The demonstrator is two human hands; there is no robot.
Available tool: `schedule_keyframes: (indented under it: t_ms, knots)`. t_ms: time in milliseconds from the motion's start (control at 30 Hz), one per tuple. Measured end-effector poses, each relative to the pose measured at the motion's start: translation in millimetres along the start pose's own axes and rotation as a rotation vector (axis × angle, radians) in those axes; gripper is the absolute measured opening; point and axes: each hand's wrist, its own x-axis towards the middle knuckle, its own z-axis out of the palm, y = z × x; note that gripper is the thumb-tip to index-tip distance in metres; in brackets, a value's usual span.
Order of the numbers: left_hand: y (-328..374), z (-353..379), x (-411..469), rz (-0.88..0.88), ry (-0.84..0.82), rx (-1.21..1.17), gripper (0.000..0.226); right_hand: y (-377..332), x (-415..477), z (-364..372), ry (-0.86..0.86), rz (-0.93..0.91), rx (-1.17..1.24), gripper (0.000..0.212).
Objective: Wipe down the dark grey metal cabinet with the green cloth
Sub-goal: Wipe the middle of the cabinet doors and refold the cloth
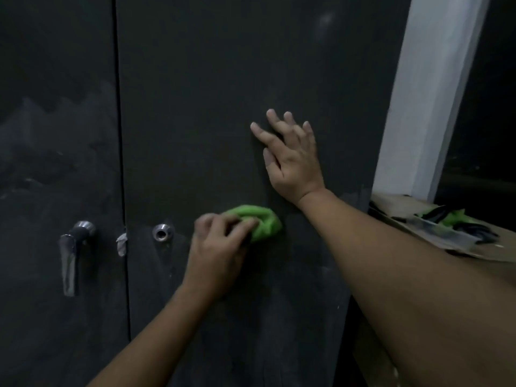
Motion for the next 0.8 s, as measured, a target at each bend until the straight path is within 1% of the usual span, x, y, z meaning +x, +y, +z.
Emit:
schedule_keyframes:
  t_ms: [100,167,200,233,267,300,367,400,467,533,600,700,767,800]
  knots:
    - [-11.5,-21.2,41.5,-0.123,0.125,-0.022,0.043,9.9,-30.4,-19.5,-0.209,-0.001,0.157,0.066]
    - [-11.1,-28.7,57.2,-0.164,0.141,-0.055,0.045,13.8,-51.1,-36.6,-0.346,0.058,0.296,0.065]
    - [-7.4,-28.9,60.9,-0.177,0.137,-0.062,0.047,15.1,-60.4,-45.0,-0.373,0.109,0.345,0.062]
    - [-2.1,-27.4,62.7,-0.193,0.129,-0.064,0.051,16.7,-71.3,-51.7,-0.354,0.174,0.369,0.058]
    - [3.4,-24.4,63.6,-0.215,0.121,-0.069,0.054,17.8,-83.6,-58.0,-0.285,0.258,0.375,0.056]
    - [8.9,-21.0,64.4,-0.238,0.114,-0.077,0.055,19.4,-96.7,-63.3,-0.177,0.358,0.375,0.055]
    - [20.6,-12.1,65.6,-0.268,0.101,-0.094,0.054,24.0,-125.0,-70.9,0.022,0.597,0.401,0.049]
    - [26.5,-8.3,66.0,-0.275,0.086,-0.096,0.054,25.6,-137.0,-73.1,0.060,0.734,0.444,0.045]
    - [40.9,1.1,65.8,-0.278,0.025,-0.081,0.059,31.9,-157.2,-73.9,0.046,1.015,0.598,0.043]
    - [55.2,12.0,66.8,-0.266,-0.040,-0.086,0.063,43.0,-175.0,-68.8,-0.002,1.205,0.755,0.048]
    - [67.6,23.4,70.0,-0.224,-0.080,-0.076,0.062,51.7,-188.8,-61.9,-0.044,1.253,0.829,0.047]
    - [85.3,43.4,71.7,-0.137,-0.087,-0.018,0.060,57.9,-198.8,-58.5,-0.069,1.237,0.852,0.046]
    - [96.2,57.9,66.1,-0.052,-0.111,0.025,0.058,61.1,-201.7,-58.9,-0.106,1.243,0.865,0.050]
    - [100.6,64.5,61.1,-0.008,-0.125,0.050,0.058,63.2,-204.1,-58.8,-0.122,1.261,0.872,0.057]
